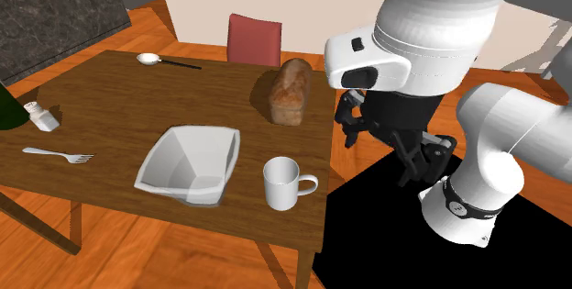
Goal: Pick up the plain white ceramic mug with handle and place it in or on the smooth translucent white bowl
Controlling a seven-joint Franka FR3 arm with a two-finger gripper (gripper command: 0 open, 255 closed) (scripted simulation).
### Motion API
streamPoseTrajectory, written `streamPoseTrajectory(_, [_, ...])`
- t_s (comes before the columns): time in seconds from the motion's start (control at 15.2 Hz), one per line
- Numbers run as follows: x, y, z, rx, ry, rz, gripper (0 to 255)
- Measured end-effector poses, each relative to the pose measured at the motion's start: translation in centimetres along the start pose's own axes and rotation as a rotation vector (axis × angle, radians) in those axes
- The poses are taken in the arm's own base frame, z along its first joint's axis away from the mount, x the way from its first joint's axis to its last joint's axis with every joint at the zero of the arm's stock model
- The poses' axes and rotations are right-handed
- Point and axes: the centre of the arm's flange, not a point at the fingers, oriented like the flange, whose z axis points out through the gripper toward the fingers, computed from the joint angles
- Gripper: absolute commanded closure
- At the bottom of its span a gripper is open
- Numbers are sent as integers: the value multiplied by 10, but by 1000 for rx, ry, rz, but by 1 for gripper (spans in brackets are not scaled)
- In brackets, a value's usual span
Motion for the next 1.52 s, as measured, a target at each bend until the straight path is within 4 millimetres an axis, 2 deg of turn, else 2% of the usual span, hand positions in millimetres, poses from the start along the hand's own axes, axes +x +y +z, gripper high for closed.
streamPoseTrajectory(0.2, [15,37,18,12,7,2,0])
streamPoseTrajectory(1.12, [59,194,116,69,40,10,0])
streamPoseTrajectory(1.52, [63,202,148,71,42,9,0])
